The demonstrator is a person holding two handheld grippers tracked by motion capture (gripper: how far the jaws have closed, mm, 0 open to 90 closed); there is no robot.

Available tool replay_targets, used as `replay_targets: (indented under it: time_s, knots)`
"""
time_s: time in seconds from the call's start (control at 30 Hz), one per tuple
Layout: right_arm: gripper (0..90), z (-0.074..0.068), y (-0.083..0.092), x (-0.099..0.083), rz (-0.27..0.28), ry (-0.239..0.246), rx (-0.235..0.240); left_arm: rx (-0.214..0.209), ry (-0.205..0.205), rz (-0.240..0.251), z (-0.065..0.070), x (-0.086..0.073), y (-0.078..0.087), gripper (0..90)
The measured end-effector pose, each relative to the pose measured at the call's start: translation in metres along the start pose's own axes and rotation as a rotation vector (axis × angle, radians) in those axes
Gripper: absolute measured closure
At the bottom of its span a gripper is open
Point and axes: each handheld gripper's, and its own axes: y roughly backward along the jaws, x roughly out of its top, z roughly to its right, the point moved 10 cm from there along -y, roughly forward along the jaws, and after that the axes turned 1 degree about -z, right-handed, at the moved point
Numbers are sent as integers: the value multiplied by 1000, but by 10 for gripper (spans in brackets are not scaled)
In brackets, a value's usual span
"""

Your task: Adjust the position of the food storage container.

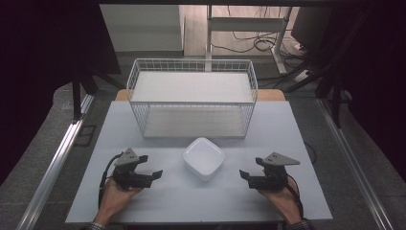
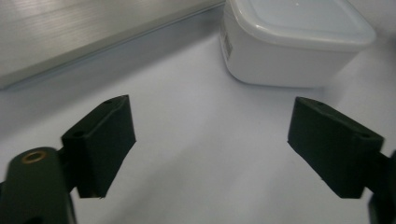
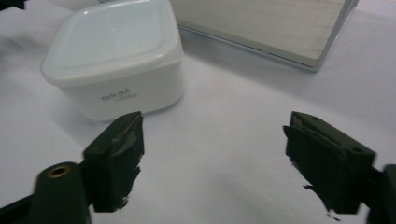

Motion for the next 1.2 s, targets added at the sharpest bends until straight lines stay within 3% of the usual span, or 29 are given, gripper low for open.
replay_targets:
  time_s: [0.27, 0.37, 0.4, 0.43, 0.47, 0.6, 0.7, 0.83, 0.9, 0.97, 1.1, 1.2]
  knots:
    - [506, -9, -6, 11, -27, 17, 58, -43, 11, -19, -3, 23, -25, 406]
    - [615, -12, -11, 14, -43, 2, 82, -59, 14, -36, -2, 31, -38, 528]
    - [615, -12, -11, 14, -43, 2, 82, -59, 14, -36, -2, 31, -38, 590]
    - [651, -14, -12, 15, -47, -7, 91, -71, 5, -41, 0, 34, -45, 590]
    - [721, -16, -16, 15, -57, -8, 99, -72, -13, -51, 1, 37, -54, 701]
    - [853, -22, -25, 15, -81, 9, 124, -104, -15, -66, 5, 42, -74, 852]
    - [892, -28, -31, 12, -115, 16, 141, -113, -34, -91, 6, 41, -83, 893]
    - [893, -35, -43, 8, -159, 25, 157, -144, -17, -86, 13, 41, -88, 898]
    - [893, -38, -49, 7, -170, 32, 161, -146, -28, -101, 16, 40, -85, 899]
    - [893, -39, -53, 8, -173, 34, 160, -170, -14, -104, 22, 38, -82, 899]
    - [893, -37, -58, 13, -165, 30, 148, -166, -48, -135, 29, 28, -73, 897]
    - [893, -34, -63, 15, -163, 10, 156, -174, -29, -131, 35, 24, -67, 895]
